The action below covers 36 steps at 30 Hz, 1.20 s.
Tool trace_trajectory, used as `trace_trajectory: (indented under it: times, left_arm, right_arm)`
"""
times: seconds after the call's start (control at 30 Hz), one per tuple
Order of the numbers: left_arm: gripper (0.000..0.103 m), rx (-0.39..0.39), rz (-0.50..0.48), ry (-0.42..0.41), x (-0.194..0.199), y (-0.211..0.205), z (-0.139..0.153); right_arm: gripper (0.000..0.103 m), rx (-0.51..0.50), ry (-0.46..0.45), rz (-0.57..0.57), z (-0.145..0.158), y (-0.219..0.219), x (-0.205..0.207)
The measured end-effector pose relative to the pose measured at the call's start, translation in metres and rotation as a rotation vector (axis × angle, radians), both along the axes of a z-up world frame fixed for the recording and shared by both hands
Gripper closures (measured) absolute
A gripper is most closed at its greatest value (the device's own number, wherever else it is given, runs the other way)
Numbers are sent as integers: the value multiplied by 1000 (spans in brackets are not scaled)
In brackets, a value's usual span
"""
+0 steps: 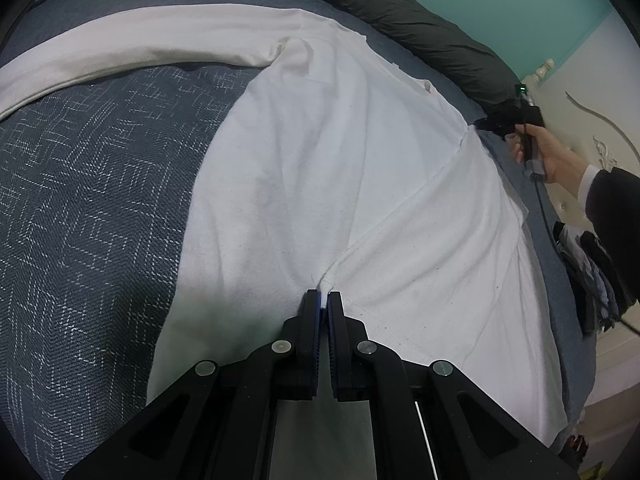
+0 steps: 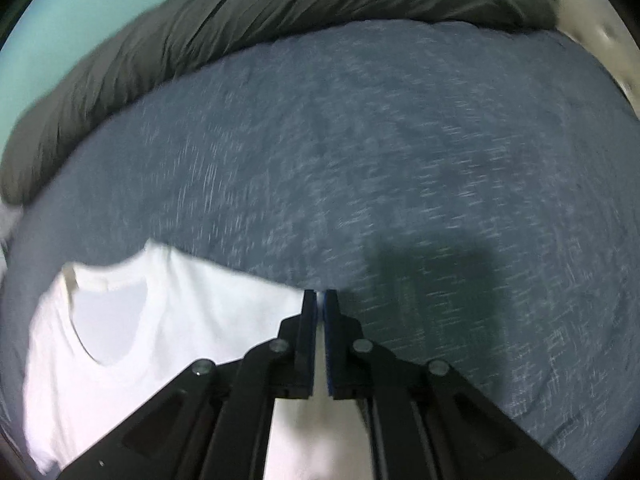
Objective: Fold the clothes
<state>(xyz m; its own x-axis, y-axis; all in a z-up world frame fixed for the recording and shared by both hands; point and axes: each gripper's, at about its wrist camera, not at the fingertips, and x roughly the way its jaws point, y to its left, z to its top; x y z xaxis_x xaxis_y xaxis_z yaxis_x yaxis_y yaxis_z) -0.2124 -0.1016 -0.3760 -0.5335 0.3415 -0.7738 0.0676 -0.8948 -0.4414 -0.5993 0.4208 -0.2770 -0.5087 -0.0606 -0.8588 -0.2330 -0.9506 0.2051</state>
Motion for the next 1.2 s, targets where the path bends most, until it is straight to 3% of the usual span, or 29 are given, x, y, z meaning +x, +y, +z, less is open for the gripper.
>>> trace_trajectory:
  times: [0.13, 0.27, 0.47, 0.73, 0.93, 1.2]
  left_arm:
    - [99, -2, 1, -1, 1, 0, 1]
    - [99, 2, 2, -4, 1, 0, 1]
    - [99, 13, 8, -7, 4, -3, 0]
    - [99, 7, 9, -7, 3, -1, 0]
    - [99, 22, 16, -12, -1, 0, -1]
    - [98, 59, 32, -17, -1, -3, 0]
  right_arm:
    - [99, -42, 107, -18, 28, 18, 19]
    - [99, -75, 148, 116, 41, 7, 57]
    - [99, -127, 90, 309, 28, -35, 138]
    - [99, -136, 34, 400, -1, -97, 221]
    - [99, -73, -55, 400, -34, -103, 243]
    - [99, -48, -106, 389, -35, -106, 259]
